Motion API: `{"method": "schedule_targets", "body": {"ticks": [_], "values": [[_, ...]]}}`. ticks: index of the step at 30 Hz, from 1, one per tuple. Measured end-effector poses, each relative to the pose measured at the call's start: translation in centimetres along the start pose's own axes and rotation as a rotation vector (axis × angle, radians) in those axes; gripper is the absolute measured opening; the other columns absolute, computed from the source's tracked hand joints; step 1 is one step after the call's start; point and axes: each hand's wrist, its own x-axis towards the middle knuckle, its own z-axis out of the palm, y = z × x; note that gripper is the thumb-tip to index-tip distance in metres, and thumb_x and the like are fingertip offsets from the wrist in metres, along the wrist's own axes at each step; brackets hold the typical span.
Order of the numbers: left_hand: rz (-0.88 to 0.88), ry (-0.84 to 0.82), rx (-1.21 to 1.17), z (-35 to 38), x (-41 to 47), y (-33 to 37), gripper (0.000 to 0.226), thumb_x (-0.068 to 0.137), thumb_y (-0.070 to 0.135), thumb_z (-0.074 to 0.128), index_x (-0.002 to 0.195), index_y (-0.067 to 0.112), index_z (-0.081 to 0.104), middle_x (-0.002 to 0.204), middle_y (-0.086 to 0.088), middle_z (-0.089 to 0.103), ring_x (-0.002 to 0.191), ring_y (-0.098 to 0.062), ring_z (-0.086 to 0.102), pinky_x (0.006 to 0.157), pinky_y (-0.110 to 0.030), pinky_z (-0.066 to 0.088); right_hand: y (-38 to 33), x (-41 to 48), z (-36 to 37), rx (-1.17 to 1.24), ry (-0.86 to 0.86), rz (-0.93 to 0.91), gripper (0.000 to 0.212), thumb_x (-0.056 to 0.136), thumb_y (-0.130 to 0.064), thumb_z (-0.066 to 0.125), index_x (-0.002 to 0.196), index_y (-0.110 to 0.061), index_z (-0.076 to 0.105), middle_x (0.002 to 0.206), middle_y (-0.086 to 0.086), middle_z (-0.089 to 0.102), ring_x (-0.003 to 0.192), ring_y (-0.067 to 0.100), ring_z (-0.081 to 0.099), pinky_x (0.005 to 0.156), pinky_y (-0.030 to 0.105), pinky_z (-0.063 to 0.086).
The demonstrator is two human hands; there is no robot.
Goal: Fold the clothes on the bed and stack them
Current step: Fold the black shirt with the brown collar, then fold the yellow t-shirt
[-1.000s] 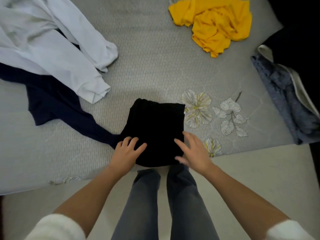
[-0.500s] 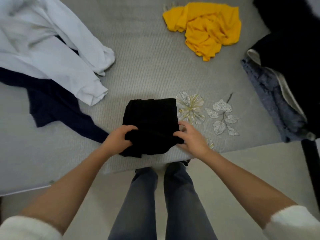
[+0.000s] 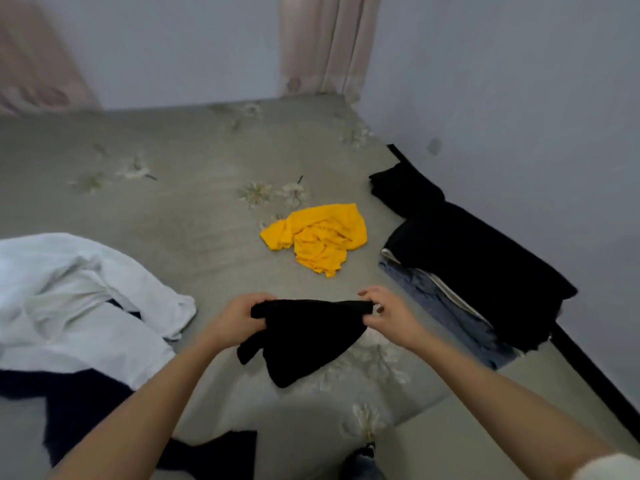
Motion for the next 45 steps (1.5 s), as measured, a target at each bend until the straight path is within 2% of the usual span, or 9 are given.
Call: {"method": "schedule_targets", "body": {"ticks": [4,7,14,18,23,27,31,36,45], "values": [[0.072,0.033,0.101,-0.9,5.6,5.7,0.034,0.082,-0.006,0.057,0.080,0.028,0.056,0.073,0.011,0.057,0.066,0.016,0.054,0.066,-0.015,0.040,0.8,2.5,-6.4,0.033,0.121,-0.039,0.023,0.082,-0.002,0.061,0.106,-0.003,0.062,0.121,0.009,0.057,0.110,0.021,0.053,0.080,0.022,0.036],[0.135,0.027,0.206,-0.7,10.5,9.8,0.035,0.083,-0.005,0.056,0.088,0.030,0.055,0.084,0.018,0.055,0.074,0.015,0.053,0.068,-0.012,0.036,2.6,5.0,-10.9,0.143,0.175,-0.011,0.019,0.081,0.000,0.061,0.096,-0.011,0.063,0.098,0.009,0.063,0.090,0.020,0.057,0.076,0.032,0.041],[0.059,-0.034,0.266,1.2,24.9,15.9,0.042,0.077,0.007,0.053,0.088,0.046,0.061,0.088,0.006,0.061,0.089,-0.018,0.058,0.074,-0.027,0.042,11.3,15.0,-20.2,0.153,0.093,0.013,0.018,0.083,-0.007,0.060,0.092,0.008,0.057,0.088,0.026,0.062,0.081,0.037,0.060,0.065,0.030,0.037],[0.074,0.011,0.375,2.7,35.3,21.3,0.042,0.077,-0.016,0.047,0.111,0.006,0.060,0.102,-0.010,0.061,0.104,-0.027,0.057,0.077,-0.023,0.038,15.6,20.4,-27.5,0.169,0.097,0.001,0.016,0.084,-0.006,0.058,0.098,0.002,0.061,0.079,0.006,0.062,0.069,0.010,0.055,0.060,0.012,0.038],[0.252,0.159,0.616,3.3,49.6,27.2,0.046,0.076,0.002,0.050,0.119,0.015,0.057,0.122,-0.010,0.058,0.118,-0.030,0.049,0.095,-0.040,0.041,20.9,26.3,-34.6,0.007,0.324,-0.059,0.033,0.084,-0.011,0.058,0.116,-0.010,0.062,0.103,-0.001,0.063,0.096,0.013,0.056,0.080,0.016,0.035],[0.120,0.167,1.002,4.7,57.2,27.8,0.064,0.090,0.005,0.043,0.145,0.029,0.021,0.154,-0.009,0.016,0.141,-0.030,0.013,0.111,-0.044,0.020,25.5,31.7,-34.9,-0.165,0.233,-0.138,0.046,0.084,-0.024,0.054,0.125,-0.005,0.054,0.134,0.010,0.053,0.126,0.026,0.047,0.106,0.034,0.036],[-0.198,-0.093,1.092,6.8,57.0,23.3,0.069,0.092,0.005,0.038,0.148,0.029,0.007,0.155,-0.015,0.007,0.143,-0.034,0.008,0.112,-0.047,0.019,29.4,34.2,-30.3,-0.258,-0.165,0.045,0.059,0.095,-0.038,0.045,0.146,-0.022,0.021,0.154,0.002,0.021,0.139,0.020,0.023,0.113,0.033,0.021],[-0.452,-0.203,0.951,7.4,50.0,14.3,0.060,0.094,0.024,0.046,0.147,0.025,0.018,0.151,-0.011,0.022,0.139,-0.033,0.021,0.107,-0.046,0.030,29.7,35.9,-25.6,-0.190,-0.104,0.059,0.052,0.097,-0.036,0.042,0.144,-0.016,0.029,0.149,0.008,0.031,0.137,0.022,0.028,0.112,0.033,0.026],[-0.712,-0.046,0.670,4.6,37.6,8.5,0.059,0.093,0.033,0.048,0.145,0.022,0.023,0.145,-0.013,0.034,0.132,-0.034,0.033,0.105,-0.045,0.037,22.2,36.0,-20.3,-0.282,-0.100,-0.025,0.041,0.097,-0.026,0.039,0.133,-0.007,0.043,0.136,0.011,0.045,0.123,0.024,0.041,0.100,0.035,0.037]]}}
